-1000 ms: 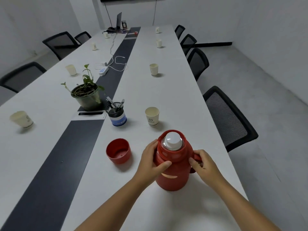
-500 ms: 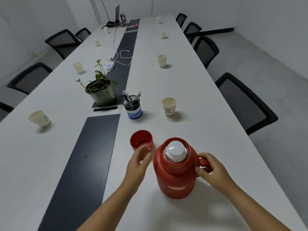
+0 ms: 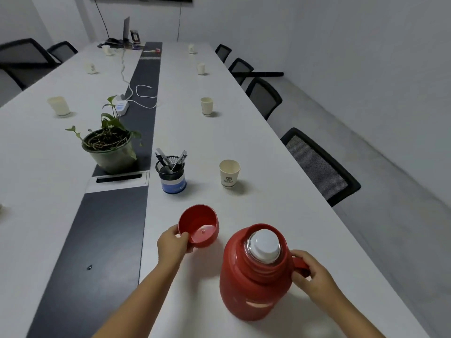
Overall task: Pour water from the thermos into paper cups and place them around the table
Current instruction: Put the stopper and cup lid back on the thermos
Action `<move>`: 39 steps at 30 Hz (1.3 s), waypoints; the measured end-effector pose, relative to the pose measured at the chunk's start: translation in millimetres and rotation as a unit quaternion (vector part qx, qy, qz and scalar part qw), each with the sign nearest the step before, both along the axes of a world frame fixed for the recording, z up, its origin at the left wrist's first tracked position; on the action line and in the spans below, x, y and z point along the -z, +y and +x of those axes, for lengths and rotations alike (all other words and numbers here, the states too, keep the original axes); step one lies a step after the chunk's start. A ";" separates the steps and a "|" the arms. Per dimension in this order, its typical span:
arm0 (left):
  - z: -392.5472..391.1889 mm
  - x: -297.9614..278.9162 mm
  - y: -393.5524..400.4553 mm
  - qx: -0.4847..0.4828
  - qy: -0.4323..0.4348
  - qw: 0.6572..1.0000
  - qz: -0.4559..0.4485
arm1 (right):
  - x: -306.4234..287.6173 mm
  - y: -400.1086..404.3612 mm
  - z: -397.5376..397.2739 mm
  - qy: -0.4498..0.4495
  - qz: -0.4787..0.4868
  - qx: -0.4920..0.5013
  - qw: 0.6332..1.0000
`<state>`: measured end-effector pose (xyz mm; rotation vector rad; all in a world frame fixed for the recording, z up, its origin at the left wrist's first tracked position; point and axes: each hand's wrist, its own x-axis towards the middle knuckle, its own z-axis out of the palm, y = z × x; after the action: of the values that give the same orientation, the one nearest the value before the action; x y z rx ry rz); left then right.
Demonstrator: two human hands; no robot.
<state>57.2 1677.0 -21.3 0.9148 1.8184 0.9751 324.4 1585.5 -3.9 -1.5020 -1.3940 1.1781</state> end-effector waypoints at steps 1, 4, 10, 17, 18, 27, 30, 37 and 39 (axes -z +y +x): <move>-0.7 -11.4 -5.8 0.000 -0.010 1.000 0.026 | -0.5 -1.5 2.6 0.000 -0.004 -0.002 1.000; -3.3 -53.1 -26.5 0.009 0.002 0.990 0.140 | -28.6 -6.1 -0.7 0.022 0.051 0.025 0.998; 31.0 -141.0 -63.8 0.155 0.046 0.946 0.280 | -112.9 6.5 -33.4 0.188 0.134 -0.053 0.972; 69.7 -181.9 -95.9 0.253 0.080 0.924 0.276 | -140.2 -9.6 -15.2 0.436 0.045 -0.159 0.884; 73.1 -183.1 -99.1 0.261 0.071 0.928 0.257 | -138.4 -13.0 -12.6 0.455 0.039 -0.170 0.873; 67.8 -150.9 -115.3 0.134 0.058 0.959 0.244 | -124.0 -24.0 15.8 0.322 0.126 -0.090 0.934; 47.5 -98.5 -129.8 0.111 0.244 0.939 0.216 | -132.9 -8.4 16.8 -0.021 0.175 -0.071 0.982; 53.3 -23.4 -137.8 0.172 0.089 0.974 0.114 | -134.5 34.7 -38.4 -0.433 0.161 -0.318 0.828; 53.2 -18.1 -127.8 0.177 0.048 0.976 0.119 | -130.7 42.2 -47.6 -0.459 0.139 -0.358 0.801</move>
<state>110.4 1549.2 -3.2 1.4026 1.5611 0.9436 276.8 1627.6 126.8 -1.3932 -2.8371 0.5095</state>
